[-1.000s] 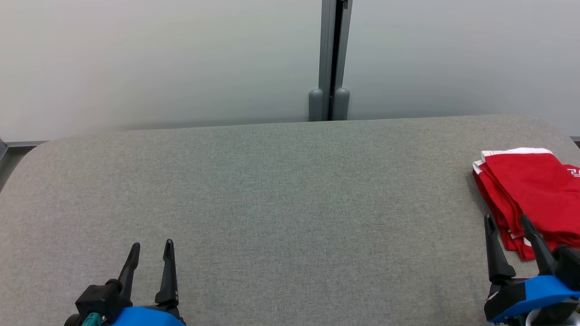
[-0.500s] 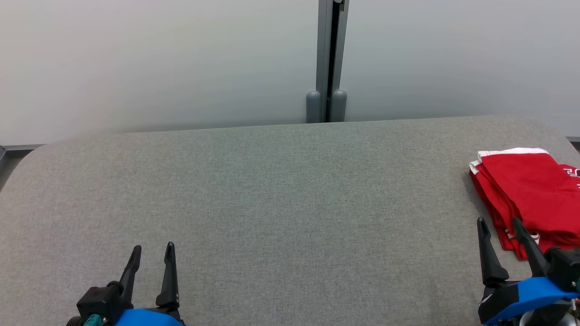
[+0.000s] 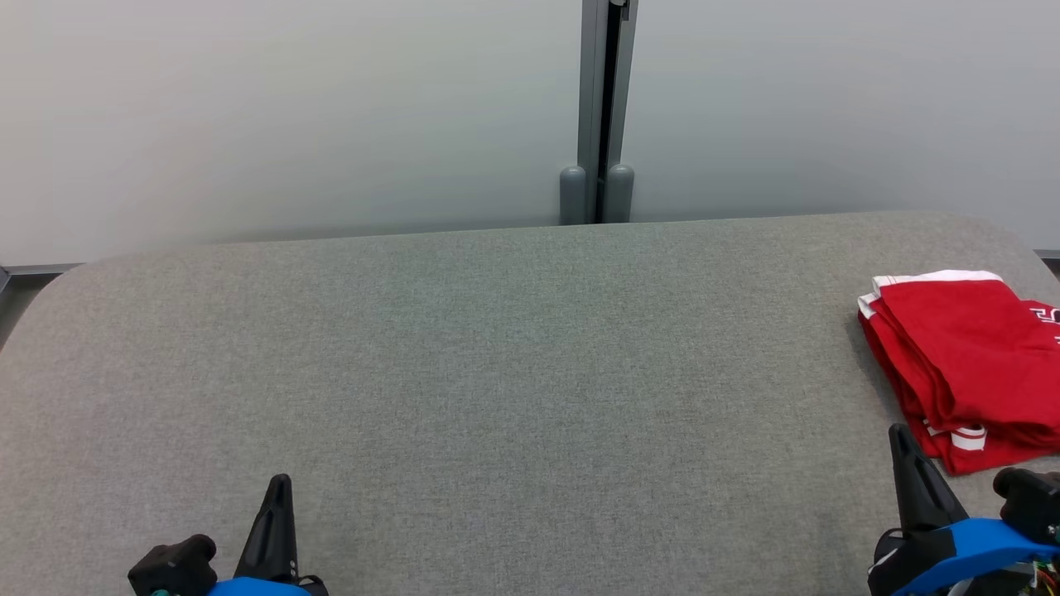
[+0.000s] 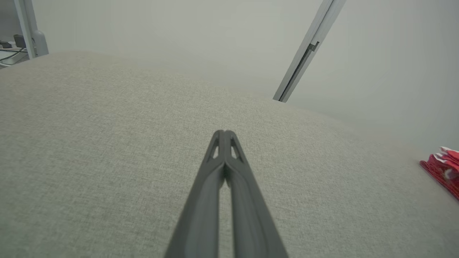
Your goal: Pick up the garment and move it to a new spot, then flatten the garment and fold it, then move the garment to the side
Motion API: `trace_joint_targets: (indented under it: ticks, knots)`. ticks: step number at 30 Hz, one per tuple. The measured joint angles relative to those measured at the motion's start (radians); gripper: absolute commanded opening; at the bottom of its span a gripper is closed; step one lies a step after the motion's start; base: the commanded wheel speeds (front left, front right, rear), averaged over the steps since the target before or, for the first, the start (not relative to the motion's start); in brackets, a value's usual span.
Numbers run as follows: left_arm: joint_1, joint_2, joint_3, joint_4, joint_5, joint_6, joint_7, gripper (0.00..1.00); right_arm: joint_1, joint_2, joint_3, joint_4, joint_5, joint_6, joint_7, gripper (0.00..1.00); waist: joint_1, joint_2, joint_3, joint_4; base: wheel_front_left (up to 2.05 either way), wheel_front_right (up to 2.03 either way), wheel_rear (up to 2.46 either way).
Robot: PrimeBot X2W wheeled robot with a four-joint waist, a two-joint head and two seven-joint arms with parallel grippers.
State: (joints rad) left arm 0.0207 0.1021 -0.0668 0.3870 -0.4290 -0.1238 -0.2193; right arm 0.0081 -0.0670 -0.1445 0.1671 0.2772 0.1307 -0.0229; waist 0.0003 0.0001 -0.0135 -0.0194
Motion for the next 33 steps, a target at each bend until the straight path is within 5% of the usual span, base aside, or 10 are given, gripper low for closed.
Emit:
trace_joint_targets:
  ticks: [33]
  knots:
    - [-0.044,-0.019,0.071,-0.057,-0.472,0.0,0.132,0.0,-0.027,0.006,0.015,0.025,0.531,0.0,0.049,0.0,0.0,0.0,0.005,0.006,0.0,0.0,0.0]
